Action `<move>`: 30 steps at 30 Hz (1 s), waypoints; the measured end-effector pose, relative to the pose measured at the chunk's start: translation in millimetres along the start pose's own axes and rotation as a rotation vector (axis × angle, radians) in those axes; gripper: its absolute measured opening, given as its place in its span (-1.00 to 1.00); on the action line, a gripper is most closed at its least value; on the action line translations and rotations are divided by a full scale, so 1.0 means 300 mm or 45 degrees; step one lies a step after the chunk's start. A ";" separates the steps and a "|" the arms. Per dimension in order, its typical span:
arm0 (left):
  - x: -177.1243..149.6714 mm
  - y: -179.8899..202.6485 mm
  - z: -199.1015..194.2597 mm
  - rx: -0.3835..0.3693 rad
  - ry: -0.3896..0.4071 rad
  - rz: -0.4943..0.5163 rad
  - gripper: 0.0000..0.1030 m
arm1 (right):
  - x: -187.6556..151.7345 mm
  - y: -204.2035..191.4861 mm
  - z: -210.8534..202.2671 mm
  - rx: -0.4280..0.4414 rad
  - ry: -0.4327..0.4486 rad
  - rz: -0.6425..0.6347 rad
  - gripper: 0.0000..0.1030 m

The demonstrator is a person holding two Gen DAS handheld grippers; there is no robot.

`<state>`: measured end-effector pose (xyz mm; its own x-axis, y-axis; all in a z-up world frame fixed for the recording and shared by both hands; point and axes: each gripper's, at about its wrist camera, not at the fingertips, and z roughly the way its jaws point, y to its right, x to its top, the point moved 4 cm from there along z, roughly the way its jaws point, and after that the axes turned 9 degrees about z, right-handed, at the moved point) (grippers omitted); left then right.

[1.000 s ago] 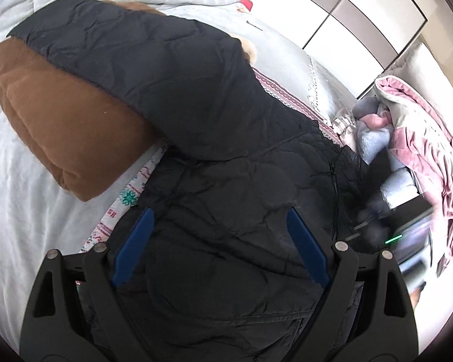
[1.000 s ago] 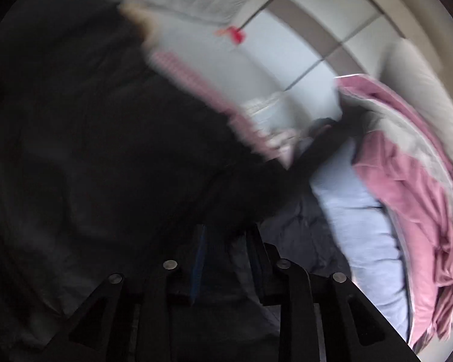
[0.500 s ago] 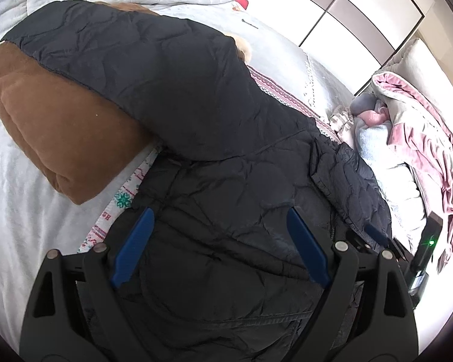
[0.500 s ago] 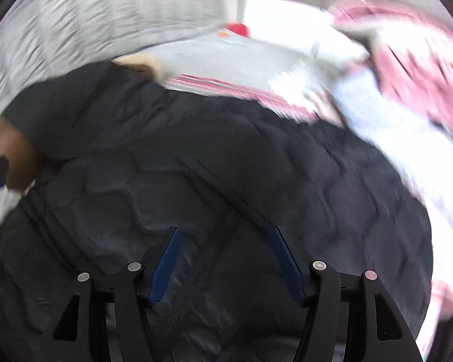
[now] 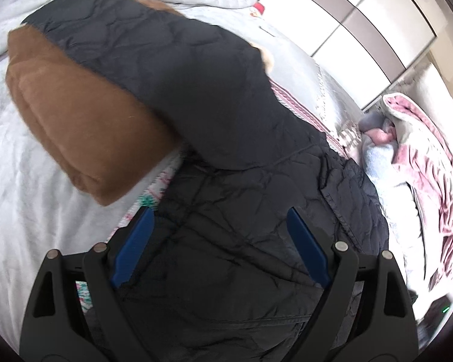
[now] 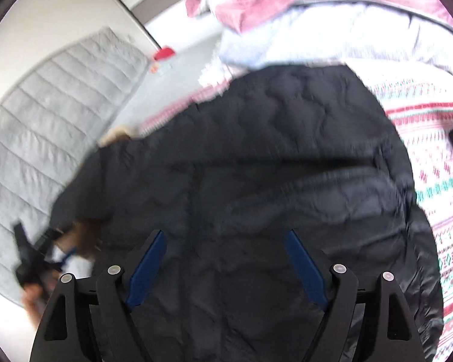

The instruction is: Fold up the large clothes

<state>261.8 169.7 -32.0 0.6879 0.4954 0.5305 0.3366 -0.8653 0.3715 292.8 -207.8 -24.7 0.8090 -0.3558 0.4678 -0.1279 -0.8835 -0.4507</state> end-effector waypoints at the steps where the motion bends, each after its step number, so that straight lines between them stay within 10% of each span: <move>1: 0.002 -0.019 0.001 0.009 -0.001 -0.020 0.74 | -0.006 0.011 0.003 -0.043 -0.005 -0.018 0.61; 8: 0.036 -0.176 -0.059 0.058 0.074 -0.167 0.74 | -0.036 -0.066 -0.123 -0.006 0.167 -0.191 0.64; 15: 0.074 -0.396 -0.152 0.027 0.223 -0.458 0.74 | -0.042 -0.012 -0.088 0.323 -0.093 0.092 0.66; 21: 0.179 -0.481 -0.175 -0.021 0.338 -0.594 0.74 | -0.030 -0.009 -0.142 0.226 -0.002 0.018 0.66; 30: 0.315 -0.515 0.010 0.029 0.175 -0.665 0.74 | -0.002 0.028 -0.127 0.274 -0.025 0.110 0.66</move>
<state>276.8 349.9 -41.4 0.3351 0.8645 0.3747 0.6265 -0.5015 0.5967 269.6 -226.6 0.2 0.8118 -0.4196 0.4061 -0.0739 -0.7637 -0.6414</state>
